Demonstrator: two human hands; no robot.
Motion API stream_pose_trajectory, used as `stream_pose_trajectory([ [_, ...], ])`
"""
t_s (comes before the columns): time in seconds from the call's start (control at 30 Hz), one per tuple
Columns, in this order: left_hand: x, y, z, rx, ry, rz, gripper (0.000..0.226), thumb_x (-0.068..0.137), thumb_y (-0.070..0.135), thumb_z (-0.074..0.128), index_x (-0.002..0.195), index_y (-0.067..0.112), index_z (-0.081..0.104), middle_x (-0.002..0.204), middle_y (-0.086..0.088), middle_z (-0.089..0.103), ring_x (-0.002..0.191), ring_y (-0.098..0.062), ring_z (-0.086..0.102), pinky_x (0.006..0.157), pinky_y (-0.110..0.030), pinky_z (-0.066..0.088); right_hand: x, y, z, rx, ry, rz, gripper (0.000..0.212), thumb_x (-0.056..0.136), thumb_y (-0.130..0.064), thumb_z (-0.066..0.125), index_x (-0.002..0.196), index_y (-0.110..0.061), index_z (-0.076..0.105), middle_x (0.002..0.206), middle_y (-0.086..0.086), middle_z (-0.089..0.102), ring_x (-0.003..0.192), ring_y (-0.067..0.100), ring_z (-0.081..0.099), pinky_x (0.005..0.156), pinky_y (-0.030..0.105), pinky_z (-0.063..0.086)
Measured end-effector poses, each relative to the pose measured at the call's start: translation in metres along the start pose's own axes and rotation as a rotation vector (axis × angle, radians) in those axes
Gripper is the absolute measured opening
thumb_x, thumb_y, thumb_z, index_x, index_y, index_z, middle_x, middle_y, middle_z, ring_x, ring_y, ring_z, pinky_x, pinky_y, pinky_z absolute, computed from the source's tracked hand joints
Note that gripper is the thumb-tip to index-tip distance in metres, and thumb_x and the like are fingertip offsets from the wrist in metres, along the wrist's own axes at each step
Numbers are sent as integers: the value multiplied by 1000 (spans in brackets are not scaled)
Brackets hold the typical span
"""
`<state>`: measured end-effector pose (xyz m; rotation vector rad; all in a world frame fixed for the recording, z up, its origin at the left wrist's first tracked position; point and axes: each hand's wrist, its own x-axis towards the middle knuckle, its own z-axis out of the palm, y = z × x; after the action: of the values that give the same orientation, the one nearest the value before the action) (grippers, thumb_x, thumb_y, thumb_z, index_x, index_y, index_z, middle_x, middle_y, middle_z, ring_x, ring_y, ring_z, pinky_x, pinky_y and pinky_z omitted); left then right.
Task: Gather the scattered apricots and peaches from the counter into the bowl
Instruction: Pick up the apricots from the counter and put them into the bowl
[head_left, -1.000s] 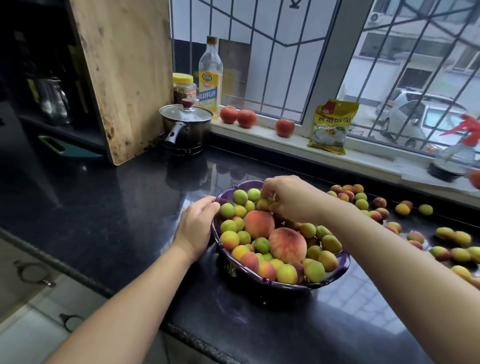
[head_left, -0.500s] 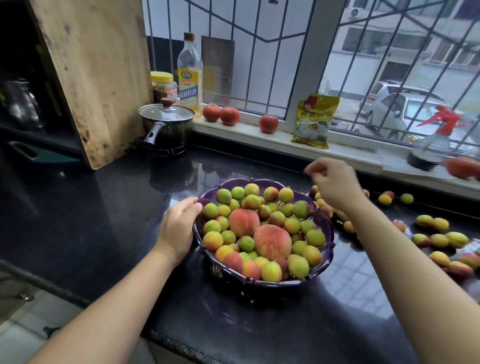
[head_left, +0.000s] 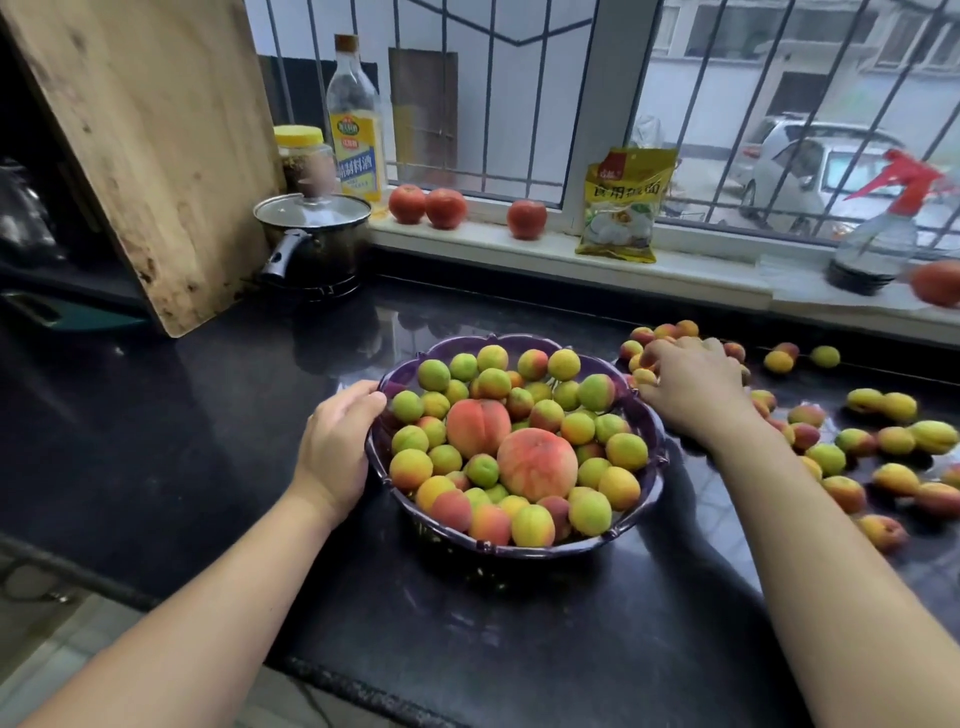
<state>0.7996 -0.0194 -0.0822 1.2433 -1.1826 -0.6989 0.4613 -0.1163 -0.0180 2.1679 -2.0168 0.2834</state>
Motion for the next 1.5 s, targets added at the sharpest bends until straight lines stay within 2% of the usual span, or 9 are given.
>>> stream_pose_trajectory([
  [0.23,1,-1,-1,-41,13,-36,41,85,45,54,95,13,77,102,-23,76,109,-52,64,100,-69,47,-9,2,11,-28,10,-2,21,93,-29,68,99,-22,50,115,7,61,109,32,51,92,47,43],
  [0.33,0,2,-1,-44,18,-37,42,85,46,54,94,12,77,100,-23,75,107,-52,64,99,-69,48,-4,7,8,54,29,-1,23,94,-26,65,114,-19,57,114,8,62,104,29,54,83,42,42],
  [0.53,1,0,-1,-56,11,-62,45,86,47,53,94,8,75,101,-25,74,106,-52,64,99,-70,48,-10,6,-52,750,71,-14,31,96,-31,63,126,-29,67,100,-5,65,90,12,61,77,29,46],
  [0.67,0,1,-1,-54,1,-59,48,86,47,53,94,4,72,101,-28,72,105,-53,63,97,-70,47,-39,-37,-93,1000,-211,-237,21,91,-30,72,112,-31,70,105,-4,70,94,12,70,84,32,57],
  [0.8,-1,5,1,-44,8,-67,54,83,48,53,93,-4,67,100,-34,67,99,-52,63,93,-70,48,-57,-90,-86,795,-310,-467,18,88,-32,75,104,-35,66,106,-14,67,93,2,66,82,25,54],
  [0.97,-5,14,3,-14,11,-48,55,80,49,51,88,-4,66,94,-32,67,84,-30,60,89,-63,50,-72,-131,-72,588,-261,-580,20,91,-34,72,109,-31,64,93,-19,58,88,0,58,69,14,42],
  [1.17,-8,18,4,40,36,-28,50,80,49,50,78,0,61,72,-8,61,73,-18,51,73,-42,42,-79,-152,-55,404,-207,-571,8,96,-27,65,103,-28,65,95,-7,64,85,13,60,69,23,50],
  [1.3,-8,17,4,50,33,-24,38,88,35,48,76,1,60,70,-2,60,71,-16,51,71,-40,41,-80,-152,-55,368,-198,-621,5,97,-30,63,100,-27,62,97,-7,62,89,15,58,73,26,50],
  [1.5,-8,15,3,53,26,-23,37,87,38,49,75,5,61,69,-4,60,73,-17,51,73,-43,41,-75,-139,-53,380,-256,-713,11,96,-32,64,106,-30,62,102,-11,60,94,13,56,82,31,52],
])
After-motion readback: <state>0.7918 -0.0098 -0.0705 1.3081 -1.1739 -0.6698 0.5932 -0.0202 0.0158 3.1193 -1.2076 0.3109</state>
